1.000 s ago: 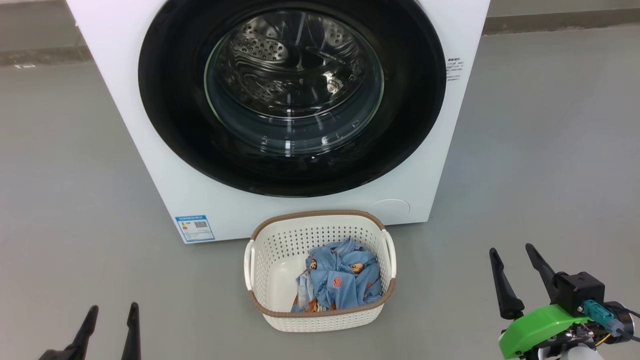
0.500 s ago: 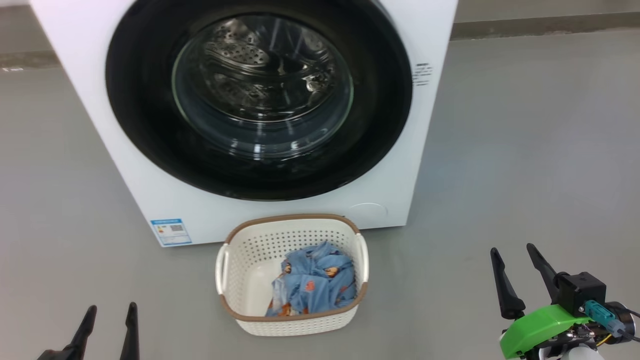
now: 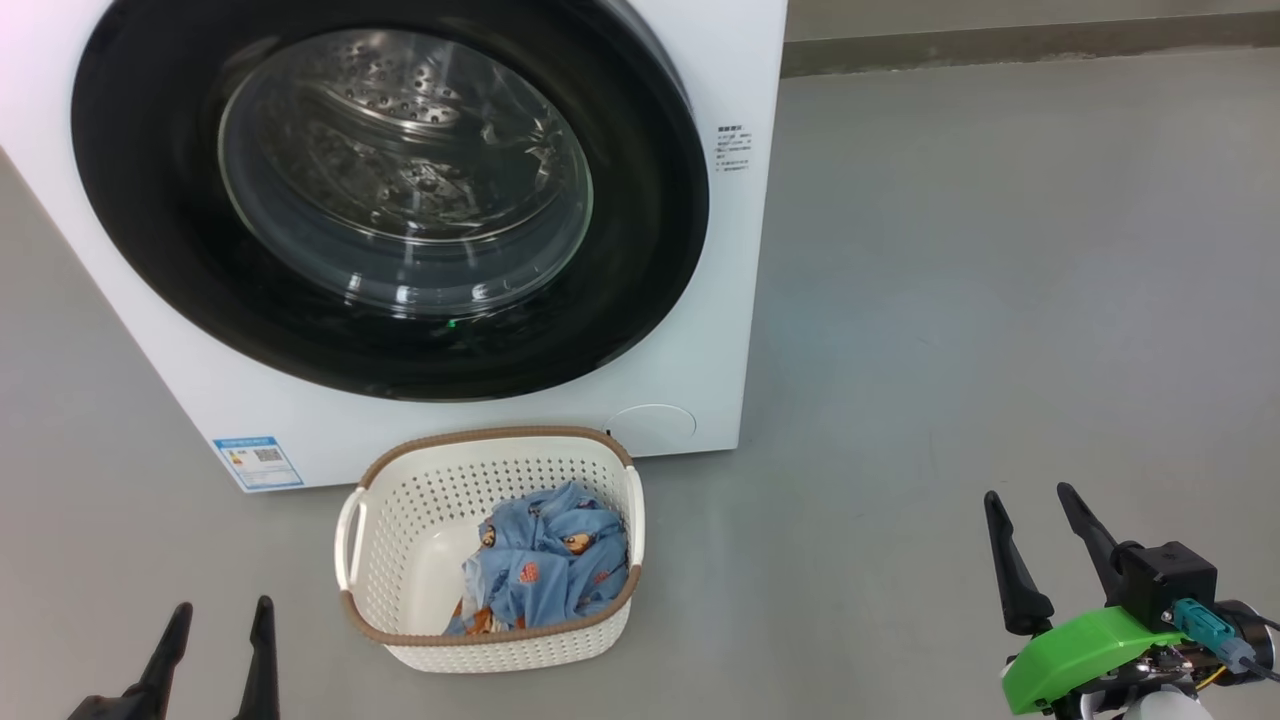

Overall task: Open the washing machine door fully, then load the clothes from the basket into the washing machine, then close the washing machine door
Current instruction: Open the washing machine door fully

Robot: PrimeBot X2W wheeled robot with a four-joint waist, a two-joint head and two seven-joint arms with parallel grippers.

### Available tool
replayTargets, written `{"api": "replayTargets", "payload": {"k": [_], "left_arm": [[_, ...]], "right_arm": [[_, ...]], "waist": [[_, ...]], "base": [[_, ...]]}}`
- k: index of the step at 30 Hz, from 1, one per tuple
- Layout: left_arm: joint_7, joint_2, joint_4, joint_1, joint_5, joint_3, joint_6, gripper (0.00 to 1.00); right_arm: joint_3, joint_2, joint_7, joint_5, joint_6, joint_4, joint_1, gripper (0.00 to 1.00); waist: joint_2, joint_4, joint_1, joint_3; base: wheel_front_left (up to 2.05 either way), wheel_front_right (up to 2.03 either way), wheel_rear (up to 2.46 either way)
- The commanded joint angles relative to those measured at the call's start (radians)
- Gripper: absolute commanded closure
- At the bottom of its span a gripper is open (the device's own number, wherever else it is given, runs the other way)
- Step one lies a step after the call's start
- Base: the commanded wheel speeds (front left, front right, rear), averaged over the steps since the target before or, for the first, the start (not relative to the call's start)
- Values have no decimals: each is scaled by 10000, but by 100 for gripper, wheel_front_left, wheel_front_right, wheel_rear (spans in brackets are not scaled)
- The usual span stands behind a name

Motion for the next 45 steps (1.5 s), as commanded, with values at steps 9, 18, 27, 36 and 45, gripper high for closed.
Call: {"api": "replayTargets", "payload": {"k": [9, 18, 27, 36, 45], "left_arm": [[-124, 213, -429, -416, -102, 331, -30, 0], [-124, 158, -615, -269, -104, 329, -30, 0], [-124, 59, -776, -239, -33, 427, -30, 0], [-124, -45, -1022, -91, -75, 256, -30, 0], [-124, -82, -1196, -233, -231, 141, -30, 0]], "right_arm": [[238, -39, -120, -38, -11, -305, -212, 0], [336, -33, -120, -26, -11, -320, -221, 0], [193, 31, -120, 523, -11, -374, -360, 0], [-192, 173, -63, 3307, -11, -314, -1225, 0], [-902, 223, 979, 7055, -11, -244, -2704, 0]], "waist": [[0, 24, 1, 25], [0, 9, 1, 53], [0, 27, 1, 88], [0, 158, 1, 267], [0, 423, 1, 868]], "base": [[10, 10, -20], [0, 0, 0], [0, 0, 0], [0, 0, 0], [0, 0, 0]]}}
